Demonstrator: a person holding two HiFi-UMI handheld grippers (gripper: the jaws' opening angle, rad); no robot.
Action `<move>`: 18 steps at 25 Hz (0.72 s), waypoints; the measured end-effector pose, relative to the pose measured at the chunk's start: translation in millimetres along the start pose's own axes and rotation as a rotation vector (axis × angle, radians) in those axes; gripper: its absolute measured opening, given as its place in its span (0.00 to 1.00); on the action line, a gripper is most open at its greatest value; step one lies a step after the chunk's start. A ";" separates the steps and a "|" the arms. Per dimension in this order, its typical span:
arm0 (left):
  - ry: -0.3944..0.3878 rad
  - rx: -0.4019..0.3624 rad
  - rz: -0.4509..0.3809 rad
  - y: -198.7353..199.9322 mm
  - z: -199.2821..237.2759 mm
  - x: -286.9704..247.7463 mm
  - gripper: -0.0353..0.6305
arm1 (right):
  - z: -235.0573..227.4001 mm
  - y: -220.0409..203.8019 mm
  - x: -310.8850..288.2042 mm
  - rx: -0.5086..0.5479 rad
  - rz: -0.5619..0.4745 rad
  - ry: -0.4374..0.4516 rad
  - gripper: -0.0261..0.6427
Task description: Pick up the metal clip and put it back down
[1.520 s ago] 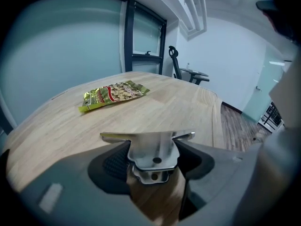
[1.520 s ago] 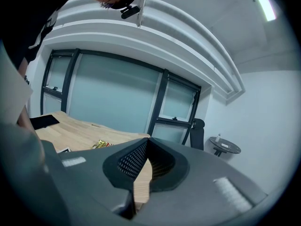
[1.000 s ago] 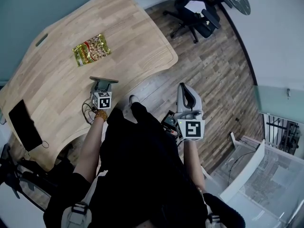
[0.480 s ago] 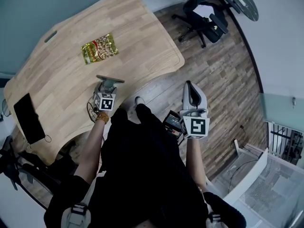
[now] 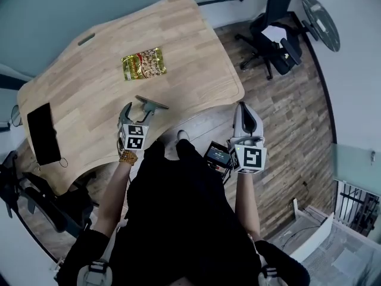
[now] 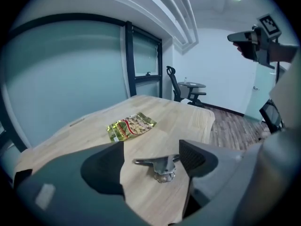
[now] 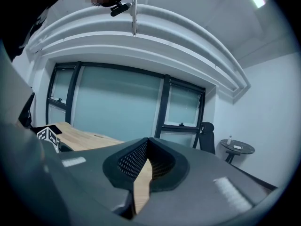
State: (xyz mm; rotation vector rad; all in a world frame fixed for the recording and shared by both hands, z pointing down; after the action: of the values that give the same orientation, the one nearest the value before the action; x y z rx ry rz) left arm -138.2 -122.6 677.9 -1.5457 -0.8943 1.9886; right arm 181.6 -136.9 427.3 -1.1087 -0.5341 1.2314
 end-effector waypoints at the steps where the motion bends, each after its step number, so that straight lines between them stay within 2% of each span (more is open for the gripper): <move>1: 0.011 0.012 -0.024 8.4 3.0 7.5 0.61 | 3.7 1.0 -4.9 -0.001 -0.005 0.017 0.07; 6: 0.063 0.059 -0.183 68.4 6.5 46.0 0.61 | 10.9 16.4 -30.4 0.005 -0.059 0.081 0.07; 11: 0.087 0.000 -0.336 127.8 -6.0 87.1 0.61 | 24.4 37.1 -46.6 0.019 -0.106 0.144 0.07; 18: 0.075 0.005 -0.506 188.9 -27.9 133.9 0.61 | 39.7 56.2 -59.7 0.037 -0.166 0.204 0.07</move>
State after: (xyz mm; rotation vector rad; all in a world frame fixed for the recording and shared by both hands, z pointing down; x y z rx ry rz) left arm -140.3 -151.2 446.4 -1.2258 -1.1164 1.5596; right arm 104.2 -180.7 407.7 -1.1208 -0.4373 0.9684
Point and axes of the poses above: the fingertips, and each gripper's own axes: x backward along the fingers, z to its left, y out of its top, the point moved 2 cm from there along x, backward along the fingers, and after that the axes turned 15 degrees about x, right-handed, at the moved point
